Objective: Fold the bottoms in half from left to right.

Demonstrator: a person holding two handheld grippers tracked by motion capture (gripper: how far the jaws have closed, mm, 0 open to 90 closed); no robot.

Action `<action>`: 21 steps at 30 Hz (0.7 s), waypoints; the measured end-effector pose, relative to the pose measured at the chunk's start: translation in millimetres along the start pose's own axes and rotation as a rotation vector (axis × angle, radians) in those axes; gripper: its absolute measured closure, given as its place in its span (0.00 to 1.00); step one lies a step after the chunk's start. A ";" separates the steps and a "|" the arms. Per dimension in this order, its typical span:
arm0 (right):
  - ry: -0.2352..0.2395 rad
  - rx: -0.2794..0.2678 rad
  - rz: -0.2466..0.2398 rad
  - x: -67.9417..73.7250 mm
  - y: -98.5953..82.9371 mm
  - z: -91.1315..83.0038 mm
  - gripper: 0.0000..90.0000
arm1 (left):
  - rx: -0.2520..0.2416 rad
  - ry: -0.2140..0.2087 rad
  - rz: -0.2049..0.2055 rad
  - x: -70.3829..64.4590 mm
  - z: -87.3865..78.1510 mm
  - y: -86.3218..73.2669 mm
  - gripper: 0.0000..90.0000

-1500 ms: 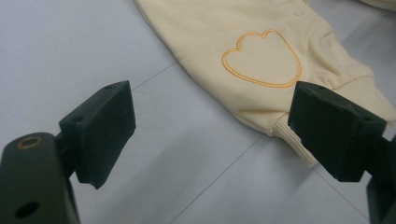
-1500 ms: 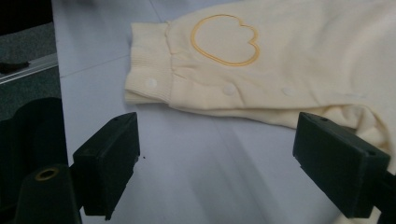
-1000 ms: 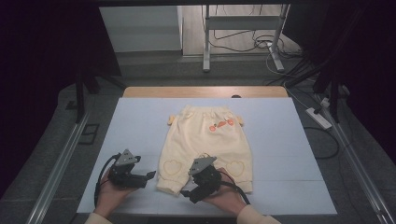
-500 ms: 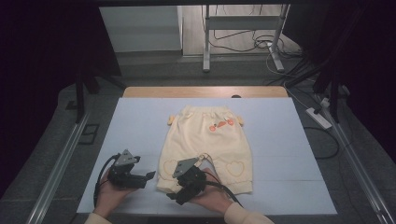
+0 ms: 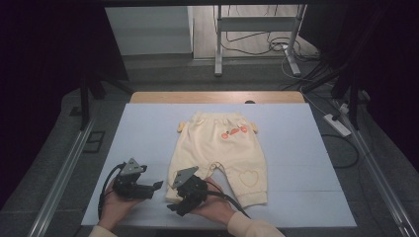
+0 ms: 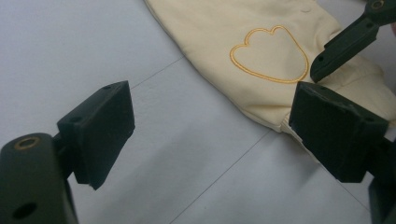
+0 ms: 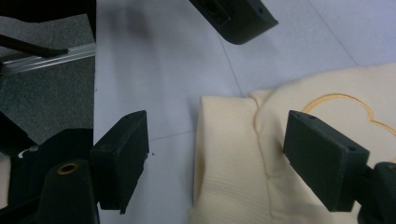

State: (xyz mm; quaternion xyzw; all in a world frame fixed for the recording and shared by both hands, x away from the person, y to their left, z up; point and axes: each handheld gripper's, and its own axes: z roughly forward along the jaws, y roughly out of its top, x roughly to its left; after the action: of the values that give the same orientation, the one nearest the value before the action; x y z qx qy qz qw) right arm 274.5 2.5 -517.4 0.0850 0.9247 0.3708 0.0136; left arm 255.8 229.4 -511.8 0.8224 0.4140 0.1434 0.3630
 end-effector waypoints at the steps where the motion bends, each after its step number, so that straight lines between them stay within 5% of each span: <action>1: -0.005 0.013 -0.006 0.9 0.2 2.8 0.26 | -0.002 0.000 0.000 0.0 -0.3 0.0 0.16; 11: -0.081 0.088 -0.053 4.3 -5.8 11.1 0.34 | 0.001 -0.001 -0.003 0.7 -0.1 -0.3 0.16; 21: -0.143 0.101 -0.054 1.8 -6.8 7.2 0.65 | 0.001 0.000 -0.007 1.6 0.1 -0.8 0.15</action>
State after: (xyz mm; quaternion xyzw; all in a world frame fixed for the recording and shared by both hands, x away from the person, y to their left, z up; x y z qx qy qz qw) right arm 272.4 2.9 -527.3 0.0870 0.9409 0.3159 0.0854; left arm 256.4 231.0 -512.6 0.8211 0.4170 0.1419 0.3630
